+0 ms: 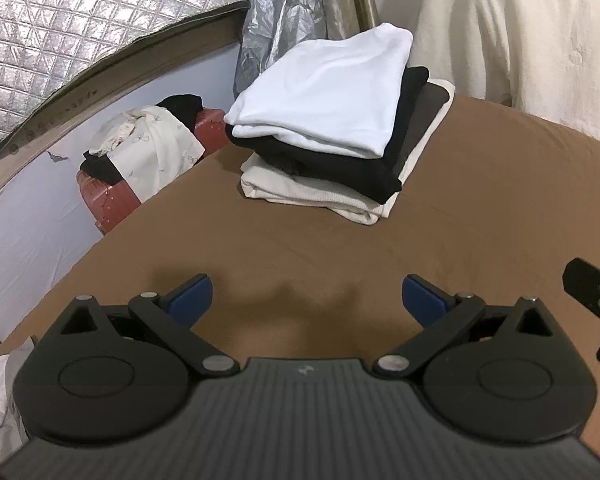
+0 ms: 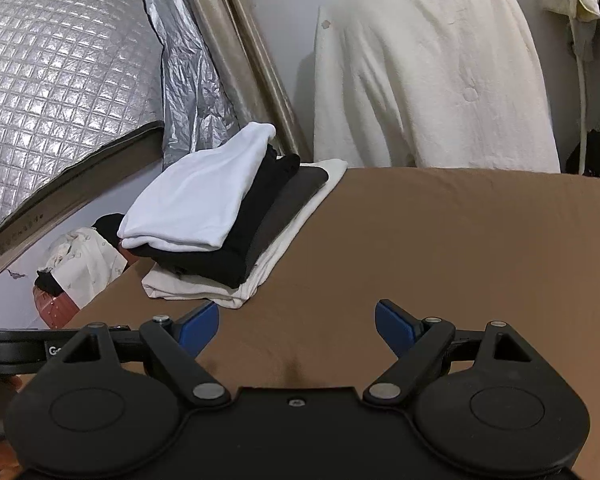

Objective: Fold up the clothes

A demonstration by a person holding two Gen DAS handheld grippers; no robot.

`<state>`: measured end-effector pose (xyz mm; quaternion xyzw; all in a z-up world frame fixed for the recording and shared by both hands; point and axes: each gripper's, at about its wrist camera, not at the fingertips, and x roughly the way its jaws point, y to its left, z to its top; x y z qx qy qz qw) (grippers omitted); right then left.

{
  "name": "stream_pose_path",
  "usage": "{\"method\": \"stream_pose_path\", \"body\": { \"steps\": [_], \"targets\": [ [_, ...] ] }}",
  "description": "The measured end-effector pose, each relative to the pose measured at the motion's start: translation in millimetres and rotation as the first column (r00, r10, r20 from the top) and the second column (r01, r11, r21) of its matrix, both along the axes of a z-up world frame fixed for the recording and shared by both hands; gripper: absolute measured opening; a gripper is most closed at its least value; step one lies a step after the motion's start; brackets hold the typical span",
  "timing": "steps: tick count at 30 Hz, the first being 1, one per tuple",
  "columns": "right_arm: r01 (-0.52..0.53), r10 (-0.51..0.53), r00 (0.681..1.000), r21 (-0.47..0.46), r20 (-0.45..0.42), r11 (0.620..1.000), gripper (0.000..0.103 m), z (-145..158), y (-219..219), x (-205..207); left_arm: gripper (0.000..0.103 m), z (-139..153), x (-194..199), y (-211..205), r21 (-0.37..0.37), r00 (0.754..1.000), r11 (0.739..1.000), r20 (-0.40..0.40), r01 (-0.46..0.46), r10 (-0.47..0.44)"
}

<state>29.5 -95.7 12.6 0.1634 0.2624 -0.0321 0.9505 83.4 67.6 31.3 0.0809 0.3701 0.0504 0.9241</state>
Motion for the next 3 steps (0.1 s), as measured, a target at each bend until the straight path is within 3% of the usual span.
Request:
{"method": "stream_pose_path", "body": {
  "steps": [3],
  "targets": [
    [0.004, -0.004, 1.000, 0.010, -0.001, 1.000, 0.089, -1.8, -2.8, -0.5, 0.103, -1.2, 1.5, -1.2, 0.002, 1.000, 1.000, -0.006, -0.002, 0.002]
  ]
}}
